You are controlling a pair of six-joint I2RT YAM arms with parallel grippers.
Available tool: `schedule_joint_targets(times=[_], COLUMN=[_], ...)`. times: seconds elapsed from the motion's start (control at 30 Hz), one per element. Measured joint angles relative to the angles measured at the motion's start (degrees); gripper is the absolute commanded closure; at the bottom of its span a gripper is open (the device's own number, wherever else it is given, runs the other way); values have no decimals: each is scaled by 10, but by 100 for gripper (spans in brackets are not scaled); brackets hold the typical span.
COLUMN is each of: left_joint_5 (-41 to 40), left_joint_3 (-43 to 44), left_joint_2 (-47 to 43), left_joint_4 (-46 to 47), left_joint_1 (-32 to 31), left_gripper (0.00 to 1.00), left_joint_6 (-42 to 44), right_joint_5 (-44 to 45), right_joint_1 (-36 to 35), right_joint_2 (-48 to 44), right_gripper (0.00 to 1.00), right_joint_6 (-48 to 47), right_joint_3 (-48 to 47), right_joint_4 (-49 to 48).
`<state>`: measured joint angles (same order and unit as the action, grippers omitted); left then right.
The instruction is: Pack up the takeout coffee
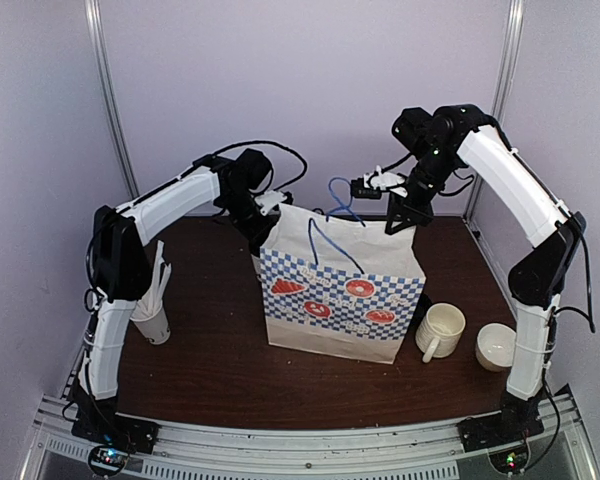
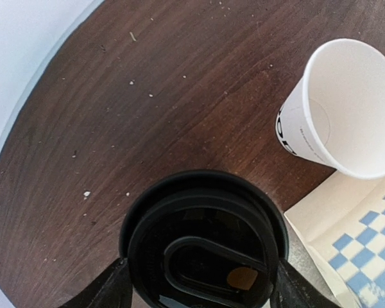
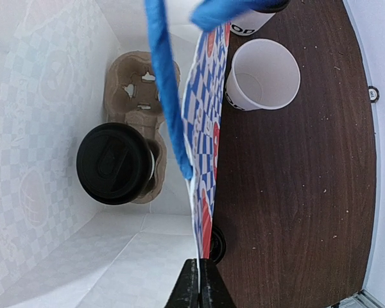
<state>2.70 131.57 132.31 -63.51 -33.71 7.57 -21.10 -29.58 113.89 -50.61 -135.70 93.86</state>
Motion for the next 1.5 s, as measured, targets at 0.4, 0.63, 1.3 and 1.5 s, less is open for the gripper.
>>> schedule_joint_targets(times=[0.4, 0.63, 1.3, 1.5], left_joint_5=[-3, -2, -25, -11], left_joint_3=[-166, -341, -542, -543], left_joint_2=[-249, -369, -427, -436], left_joint_4=[-9, -13, 24, 12], left_joint_1=[-3, -28, -99, -109], left_gripper=[36, 36, 27, 21], left_joint_6=[-13, -32, -105, -115], right_joint_5=[-3, -6, -7, -8], right_joint_1=[-1, -1, -1, -1], right_joint_2=[6, 6, 6, 6], right_gripper=[94, 76, 74, 73], right_joint_6=[-3, -2, 0, 0], right_joint_3=[0, 0, 0, 0], right_joint_4=[0, 0, 0, 0])
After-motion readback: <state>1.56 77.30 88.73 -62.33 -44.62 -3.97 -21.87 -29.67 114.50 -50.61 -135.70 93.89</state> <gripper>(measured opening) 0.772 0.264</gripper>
